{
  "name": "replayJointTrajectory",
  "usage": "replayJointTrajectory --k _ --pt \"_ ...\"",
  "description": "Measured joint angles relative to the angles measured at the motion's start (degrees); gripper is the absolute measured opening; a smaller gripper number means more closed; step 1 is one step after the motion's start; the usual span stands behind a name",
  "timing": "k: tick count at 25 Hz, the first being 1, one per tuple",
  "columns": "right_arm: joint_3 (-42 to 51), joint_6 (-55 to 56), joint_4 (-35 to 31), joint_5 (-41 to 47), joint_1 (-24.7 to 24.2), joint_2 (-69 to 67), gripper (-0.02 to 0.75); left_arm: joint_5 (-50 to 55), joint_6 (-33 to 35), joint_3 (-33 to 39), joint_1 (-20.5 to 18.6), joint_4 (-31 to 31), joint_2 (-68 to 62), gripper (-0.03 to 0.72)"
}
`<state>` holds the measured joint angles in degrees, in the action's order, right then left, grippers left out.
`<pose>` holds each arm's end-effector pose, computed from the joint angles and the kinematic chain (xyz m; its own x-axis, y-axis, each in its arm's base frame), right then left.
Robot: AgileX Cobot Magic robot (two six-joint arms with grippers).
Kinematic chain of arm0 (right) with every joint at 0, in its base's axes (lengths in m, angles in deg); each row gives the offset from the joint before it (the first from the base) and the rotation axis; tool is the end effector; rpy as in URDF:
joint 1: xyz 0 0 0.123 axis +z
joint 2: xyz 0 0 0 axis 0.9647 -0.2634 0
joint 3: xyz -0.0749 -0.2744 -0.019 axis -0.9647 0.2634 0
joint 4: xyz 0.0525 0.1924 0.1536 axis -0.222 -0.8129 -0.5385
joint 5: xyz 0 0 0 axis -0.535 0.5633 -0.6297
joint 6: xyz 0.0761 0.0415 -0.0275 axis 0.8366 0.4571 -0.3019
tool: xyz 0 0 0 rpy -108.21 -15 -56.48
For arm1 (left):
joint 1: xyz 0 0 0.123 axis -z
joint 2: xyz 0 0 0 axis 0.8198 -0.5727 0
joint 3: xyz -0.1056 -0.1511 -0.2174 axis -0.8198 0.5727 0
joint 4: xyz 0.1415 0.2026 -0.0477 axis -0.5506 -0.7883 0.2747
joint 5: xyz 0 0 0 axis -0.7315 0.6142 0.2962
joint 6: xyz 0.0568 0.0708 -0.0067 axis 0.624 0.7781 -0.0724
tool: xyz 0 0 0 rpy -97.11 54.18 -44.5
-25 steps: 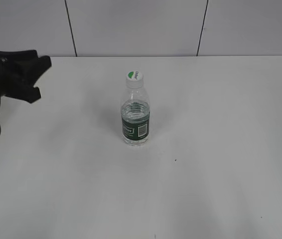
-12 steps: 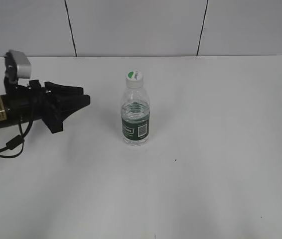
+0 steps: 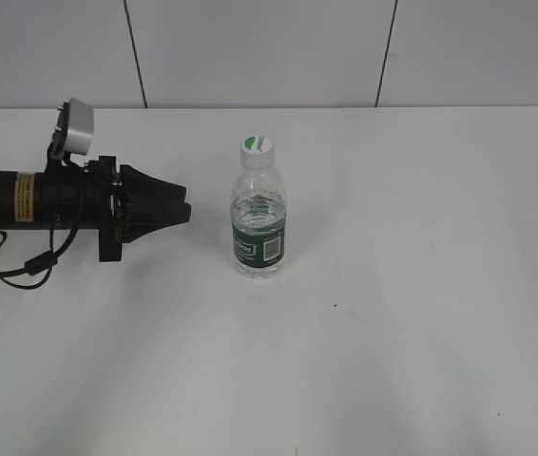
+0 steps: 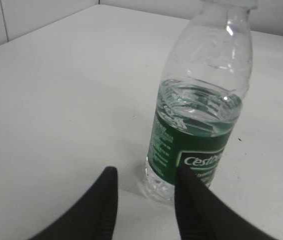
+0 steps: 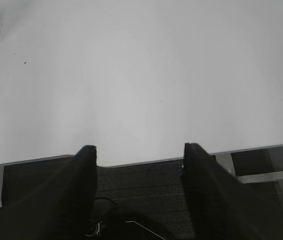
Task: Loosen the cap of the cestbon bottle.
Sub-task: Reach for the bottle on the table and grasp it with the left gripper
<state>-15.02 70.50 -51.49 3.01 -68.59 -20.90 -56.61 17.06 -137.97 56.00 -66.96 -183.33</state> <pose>0.0074 0.0055 0.2770 -0.6912 0.0511 -0.7209 -0.0581 0.9903 0.1259 0.3572 -0.0904 0.0948 -0.1668 0.2405 -0.9562 0.9588 0.2657 -0.1005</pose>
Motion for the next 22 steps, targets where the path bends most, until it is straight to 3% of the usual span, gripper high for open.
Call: replayJointTrajectory --k 8,10,15,22 --pt "0.00 0.05 0.28 0.00 0.00 0.00 0.420 -0.06 -0.18 -0.06 0.26 -0.42 -0.07 0.258" --pt "0.00 0.05 0.28 0.05 0.00 0.00 0.420 -0.06 -0.96 -0.06 0.55 -0.42 -0.07 0.319" --pt "0.00 0.05 0.28 0.05 0.00 0.00 0.420 -0.06 -3.19 -0.06 2.10 -0.09 -0.07 0.565" --pt "0.00 0.16 0.28 0.01 0.00 0.00 0.420 1.55 -3.59 -0.06 6.96 1.96 -0.07 0.582"
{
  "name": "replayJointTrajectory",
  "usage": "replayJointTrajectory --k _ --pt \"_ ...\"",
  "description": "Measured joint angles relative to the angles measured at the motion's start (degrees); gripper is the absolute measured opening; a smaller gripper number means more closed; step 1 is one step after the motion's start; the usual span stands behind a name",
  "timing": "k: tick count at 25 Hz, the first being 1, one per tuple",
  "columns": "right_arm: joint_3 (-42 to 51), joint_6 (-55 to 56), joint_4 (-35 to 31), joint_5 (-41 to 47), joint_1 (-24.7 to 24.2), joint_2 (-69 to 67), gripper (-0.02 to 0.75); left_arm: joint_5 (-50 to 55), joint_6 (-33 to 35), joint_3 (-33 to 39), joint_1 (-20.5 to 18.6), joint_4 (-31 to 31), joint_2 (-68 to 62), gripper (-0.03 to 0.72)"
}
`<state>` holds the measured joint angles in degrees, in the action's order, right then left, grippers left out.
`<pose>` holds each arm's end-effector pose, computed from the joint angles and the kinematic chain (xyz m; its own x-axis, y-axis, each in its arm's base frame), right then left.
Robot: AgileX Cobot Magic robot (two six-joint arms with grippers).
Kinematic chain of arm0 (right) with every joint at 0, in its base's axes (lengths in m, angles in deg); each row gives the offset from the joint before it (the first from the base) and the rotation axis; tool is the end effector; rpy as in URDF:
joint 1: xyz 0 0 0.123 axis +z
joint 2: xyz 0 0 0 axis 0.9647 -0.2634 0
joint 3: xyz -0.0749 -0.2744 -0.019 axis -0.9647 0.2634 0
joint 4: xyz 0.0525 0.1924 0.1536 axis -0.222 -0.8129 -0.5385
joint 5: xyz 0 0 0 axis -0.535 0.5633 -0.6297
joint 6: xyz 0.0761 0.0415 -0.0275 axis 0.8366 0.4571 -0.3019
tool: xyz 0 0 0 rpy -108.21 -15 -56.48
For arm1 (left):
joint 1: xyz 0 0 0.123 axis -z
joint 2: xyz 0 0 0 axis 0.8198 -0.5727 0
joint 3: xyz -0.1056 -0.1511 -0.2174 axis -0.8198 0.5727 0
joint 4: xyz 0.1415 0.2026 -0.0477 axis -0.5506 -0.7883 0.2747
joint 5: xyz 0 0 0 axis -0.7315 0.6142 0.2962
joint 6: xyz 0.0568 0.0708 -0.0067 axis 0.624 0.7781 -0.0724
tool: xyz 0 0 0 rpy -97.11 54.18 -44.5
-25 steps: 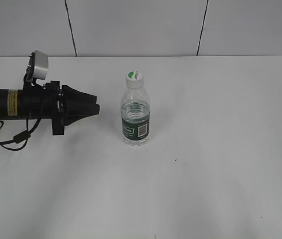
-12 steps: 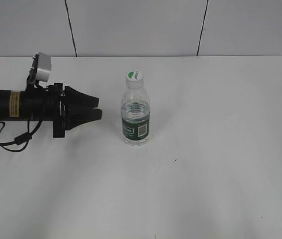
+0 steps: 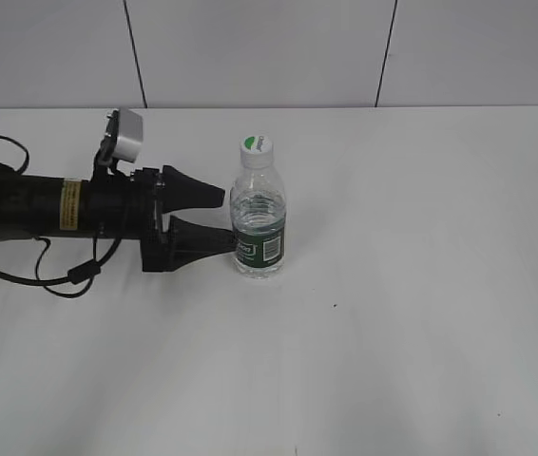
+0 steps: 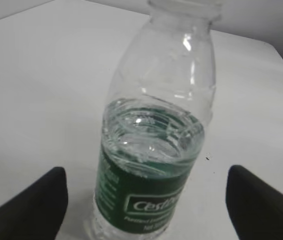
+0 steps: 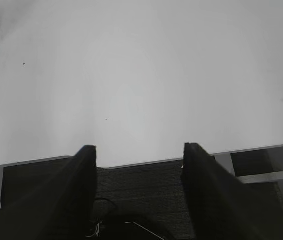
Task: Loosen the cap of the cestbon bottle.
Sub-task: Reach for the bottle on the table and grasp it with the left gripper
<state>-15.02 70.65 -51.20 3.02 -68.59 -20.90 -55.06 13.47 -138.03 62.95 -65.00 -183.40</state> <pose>0.0074 0.0050 0.2770 -0.6910 0.0520 -0.7210 -0.0541 0.9909 0.1233 0.3475 -0.1323 0.0939 -0.2104 0.2475 -0.9458 0.9652 0.2064 -0.1607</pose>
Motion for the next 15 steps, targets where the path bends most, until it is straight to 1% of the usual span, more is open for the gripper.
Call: replayJointTrajectory --k 4,7,11,15 --pt "0.00 0.12 0.00 -0.40 0.00 0.00 0.420 2.42 0.15 0.00 3.05 4.12 -0.14 0.582" --pt "0.00 0.66 0.00 -0.99 0.00 0.00 0.420 3.40 2.16 -0.12 4.63 6.74 -1.11 0.582" --pt "0.00 0.86 0.00 -1.07 0.00 0.00 0.420 3.54 4.51 -1.06 6.36 7.33 -3.48 0.582" --pt "-0.05 0.85 0.00 -1.12 0.00 -0.12 0.420 2.82 4.86 -3.50 7.65 7.62 -6.22 0.582"
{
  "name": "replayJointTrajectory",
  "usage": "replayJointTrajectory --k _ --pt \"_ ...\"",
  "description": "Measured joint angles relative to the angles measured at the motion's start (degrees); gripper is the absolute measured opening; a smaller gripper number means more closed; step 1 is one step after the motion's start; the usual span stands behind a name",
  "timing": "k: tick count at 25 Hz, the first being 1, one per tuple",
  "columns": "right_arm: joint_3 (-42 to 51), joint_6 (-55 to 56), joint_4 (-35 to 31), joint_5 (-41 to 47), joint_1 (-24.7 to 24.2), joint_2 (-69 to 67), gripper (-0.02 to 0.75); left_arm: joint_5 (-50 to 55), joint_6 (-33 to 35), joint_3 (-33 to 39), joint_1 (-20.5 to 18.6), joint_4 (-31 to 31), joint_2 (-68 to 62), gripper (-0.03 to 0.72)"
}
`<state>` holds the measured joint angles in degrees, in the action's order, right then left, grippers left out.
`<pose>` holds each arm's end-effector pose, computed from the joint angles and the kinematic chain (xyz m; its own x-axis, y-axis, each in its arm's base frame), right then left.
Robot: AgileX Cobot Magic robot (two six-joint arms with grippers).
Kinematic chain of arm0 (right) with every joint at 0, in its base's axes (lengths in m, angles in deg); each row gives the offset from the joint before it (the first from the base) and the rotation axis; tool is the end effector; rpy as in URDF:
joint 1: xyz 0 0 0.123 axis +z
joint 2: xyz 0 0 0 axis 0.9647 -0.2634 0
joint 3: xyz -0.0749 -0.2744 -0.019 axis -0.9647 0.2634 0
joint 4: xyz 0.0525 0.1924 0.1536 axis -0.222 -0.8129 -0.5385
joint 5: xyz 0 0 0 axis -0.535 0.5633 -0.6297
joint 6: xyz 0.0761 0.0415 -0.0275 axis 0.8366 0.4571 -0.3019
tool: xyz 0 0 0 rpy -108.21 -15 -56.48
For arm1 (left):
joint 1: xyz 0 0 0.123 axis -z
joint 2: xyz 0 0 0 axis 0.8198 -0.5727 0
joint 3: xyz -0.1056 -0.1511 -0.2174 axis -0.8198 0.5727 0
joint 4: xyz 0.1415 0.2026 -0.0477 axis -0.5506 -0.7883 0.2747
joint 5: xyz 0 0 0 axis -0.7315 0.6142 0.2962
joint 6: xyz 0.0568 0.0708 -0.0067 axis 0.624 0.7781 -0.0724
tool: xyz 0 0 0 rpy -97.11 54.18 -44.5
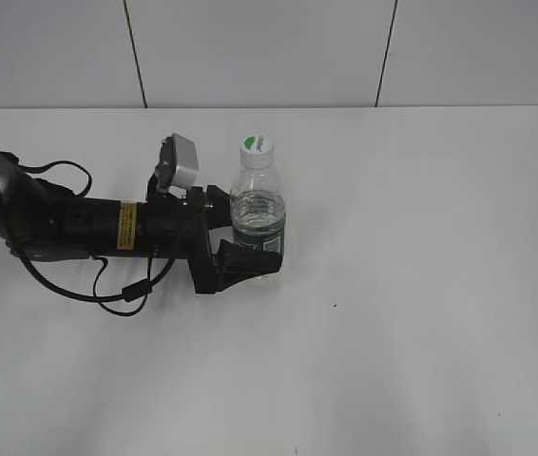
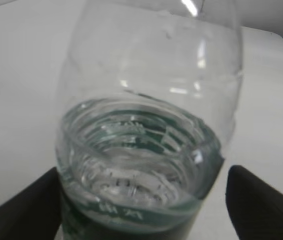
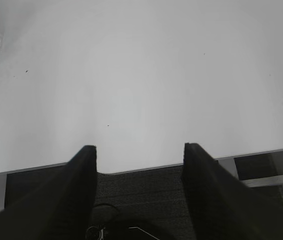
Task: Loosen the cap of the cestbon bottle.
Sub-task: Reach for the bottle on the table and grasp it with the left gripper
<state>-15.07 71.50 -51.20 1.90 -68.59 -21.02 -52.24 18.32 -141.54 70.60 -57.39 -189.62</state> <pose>0.0089 0.0052 0.2785 -0.6785 0.0690 -0.7314 -0.0454 0.9897 0.1356 0.3482 -0.1793 0.0647 -0.1859 0.2572 -0.9483 0.9718 0.1907 -0.1388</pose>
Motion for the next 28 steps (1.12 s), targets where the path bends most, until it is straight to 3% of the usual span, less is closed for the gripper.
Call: replayJointTrajectory --k 12,22,28 --pt "0.00 0.02 0.00 -0.06 0.00 -0.18 0.420 -0.25 0.18 -5.02 2.99 -0.47 -3.12 0.563" --pt "0.00 0.02 0.06 -0.29 0.00 -0.18 0.420 -0.26 0.18 -5.02 2.99 -0.76 -3.12 0.490" --pt "0.00 1.23 -1.07 -0.29 0.00 -0.18 0.420 -0.21 0.42 -5.02 2.99 -0.72 -3.12 0.409"
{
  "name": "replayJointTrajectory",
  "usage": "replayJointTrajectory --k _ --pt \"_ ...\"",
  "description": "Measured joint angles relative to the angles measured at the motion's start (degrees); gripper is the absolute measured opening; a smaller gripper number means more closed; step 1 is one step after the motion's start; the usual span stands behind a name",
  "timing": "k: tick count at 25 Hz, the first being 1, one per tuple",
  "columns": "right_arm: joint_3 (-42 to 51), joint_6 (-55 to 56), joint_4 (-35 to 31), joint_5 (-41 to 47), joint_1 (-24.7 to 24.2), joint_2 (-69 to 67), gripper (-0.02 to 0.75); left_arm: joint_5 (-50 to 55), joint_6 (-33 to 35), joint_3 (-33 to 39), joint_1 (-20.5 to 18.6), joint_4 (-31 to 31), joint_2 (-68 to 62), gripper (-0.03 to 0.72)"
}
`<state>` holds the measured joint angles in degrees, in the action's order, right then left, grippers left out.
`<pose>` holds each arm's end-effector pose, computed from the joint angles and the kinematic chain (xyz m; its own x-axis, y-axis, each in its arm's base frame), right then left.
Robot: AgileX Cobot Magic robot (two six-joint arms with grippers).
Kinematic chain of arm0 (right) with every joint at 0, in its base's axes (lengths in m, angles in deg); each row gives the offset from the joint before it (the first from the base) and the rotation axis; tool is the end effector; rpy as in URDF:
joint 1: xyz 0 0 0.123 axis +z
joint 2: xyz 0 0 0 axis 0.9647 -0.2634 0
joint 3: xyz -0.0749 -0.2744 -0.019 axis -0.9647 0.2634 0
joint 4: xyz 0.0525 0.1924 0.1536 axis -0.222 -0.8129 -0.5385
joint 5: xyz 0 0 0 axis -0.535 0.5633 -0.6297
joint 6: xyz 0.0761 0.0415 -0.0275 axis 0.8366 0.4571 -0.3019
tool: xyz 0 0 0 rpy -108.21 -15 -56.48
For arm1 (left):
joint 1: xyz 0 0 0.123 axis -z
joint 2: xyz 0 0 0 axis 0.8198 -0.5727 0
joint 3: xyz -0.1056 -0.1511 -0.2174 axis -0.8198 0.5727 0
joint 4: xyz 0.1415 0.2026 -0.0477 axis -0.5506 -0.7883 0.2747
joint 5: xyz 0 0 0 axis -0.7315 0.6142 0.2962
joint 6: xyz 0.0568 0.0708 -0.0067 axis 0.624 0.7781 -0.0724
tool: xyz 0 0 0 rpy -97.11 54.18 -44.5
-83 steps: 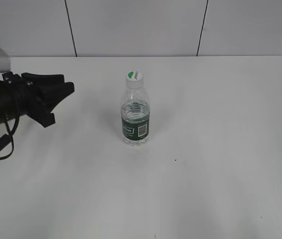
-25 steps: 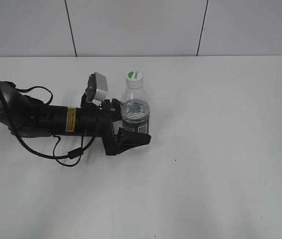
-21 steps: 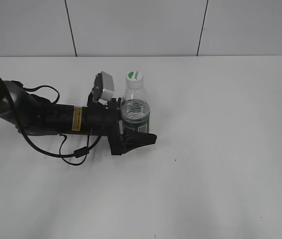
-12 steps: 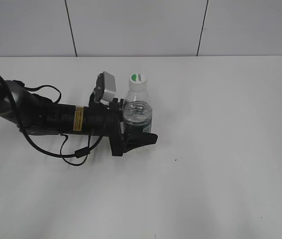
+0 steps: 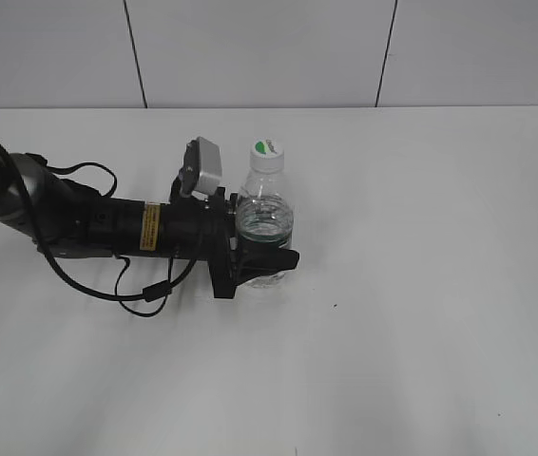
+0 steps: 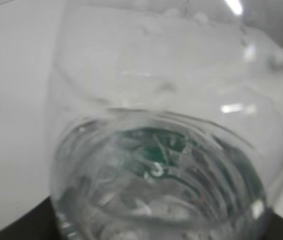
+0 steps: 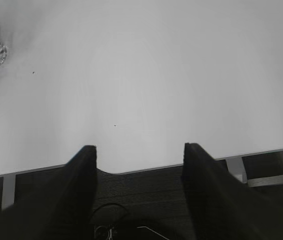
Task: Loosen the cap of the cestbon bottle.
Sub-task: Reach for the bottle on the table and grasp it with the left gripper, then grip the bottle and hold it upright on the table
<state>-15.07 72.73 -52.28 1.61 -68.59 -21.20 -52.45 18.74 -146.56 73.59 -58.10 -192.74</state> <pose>0.0095 0.0068 0.2789 -0.6800 0.0972 -0.7267 -0.0389 0.9850 0.1681 0.3540 -0.2028 0.0580 -0.1302 0.2613 -0.9564 0.9872 0.1243 -0.1004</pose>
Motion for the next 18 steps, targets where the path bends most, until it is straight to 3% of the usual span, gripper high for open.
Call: replayJointTrajectory --k 6,12,18 --pt "-0.43 2.81 -3.05 0.00 0.00 -0.93 0.420 -0.33 0.00 0.00 0.02 -0.29 -0.08 0.409" --pt "-4.97 3.14 -6.48 0.87 0.00 -10.50 0.420 -2.54 0.06 0.00 0.22 -1.78 -0.65 0.408" --pt "-11.13 2.32 -6.66 1.26 0.00 -22.41 0.420 -2.91 1.84 0.00 4.19 -3.76 -0.65 0.408"
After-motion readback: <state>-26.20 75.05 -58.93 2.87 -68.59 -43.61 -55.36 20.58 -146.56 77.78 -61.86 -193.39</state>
